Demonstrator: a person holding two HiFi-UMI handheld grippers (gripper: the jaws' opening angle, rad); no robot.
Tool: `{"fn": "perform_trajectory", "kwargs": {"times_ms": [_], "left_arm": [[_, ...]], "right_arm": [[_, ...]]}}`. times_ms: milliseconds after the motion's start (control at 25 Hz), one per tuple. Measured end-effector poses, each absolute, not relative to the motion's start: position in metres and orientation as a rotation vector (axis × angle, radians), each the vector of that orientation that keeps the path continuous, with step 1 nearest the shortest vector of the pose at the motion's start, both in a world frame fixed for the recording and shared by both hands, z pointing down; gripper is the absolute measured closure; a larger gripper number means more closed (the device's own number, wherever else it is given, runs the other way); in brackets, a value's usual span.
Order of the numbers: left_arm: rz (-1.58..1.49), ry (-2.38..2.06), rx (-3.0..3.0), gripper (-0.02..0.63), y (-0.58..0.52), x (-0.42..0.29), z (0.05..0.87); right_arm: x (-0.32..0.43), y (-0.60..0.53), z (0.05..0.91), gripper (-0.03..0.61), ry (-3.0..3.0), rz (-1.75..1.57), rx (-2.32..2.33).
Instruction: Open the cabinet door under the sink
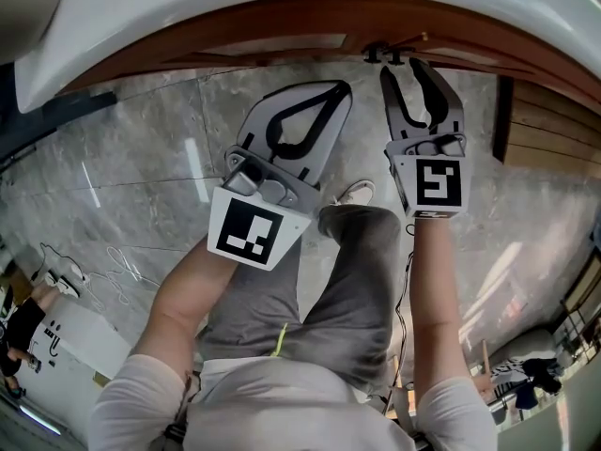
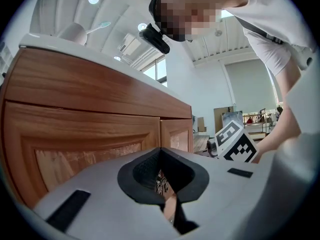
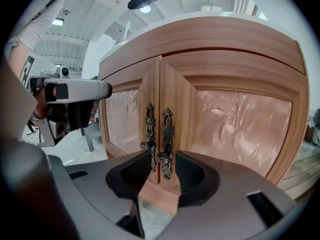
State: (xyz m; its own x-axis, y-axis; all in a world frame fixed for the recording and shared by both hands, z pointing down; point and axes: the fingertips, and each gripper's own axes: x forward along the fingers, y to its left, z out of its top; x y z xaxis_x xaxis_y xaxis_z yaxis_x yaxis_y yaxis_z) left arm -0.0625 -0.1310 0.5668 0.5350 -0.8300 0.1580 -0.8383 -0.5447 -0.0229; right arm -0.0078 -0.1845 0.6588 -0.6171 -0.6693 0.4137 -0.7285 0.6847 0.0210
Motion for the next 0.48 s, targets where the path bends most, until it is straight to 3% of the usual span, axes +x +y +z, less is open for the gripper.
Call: {"fn": "perform_trajectory", "kwargs": {"times_ms": [480], "left_arm": [[0.186,-1.477,2.712,0.607,-0.138,-0.069,0.581]], "right_arm": [[-0.014,-0.196,0.670,0.456,-2.437,0.035,1.120]]}}
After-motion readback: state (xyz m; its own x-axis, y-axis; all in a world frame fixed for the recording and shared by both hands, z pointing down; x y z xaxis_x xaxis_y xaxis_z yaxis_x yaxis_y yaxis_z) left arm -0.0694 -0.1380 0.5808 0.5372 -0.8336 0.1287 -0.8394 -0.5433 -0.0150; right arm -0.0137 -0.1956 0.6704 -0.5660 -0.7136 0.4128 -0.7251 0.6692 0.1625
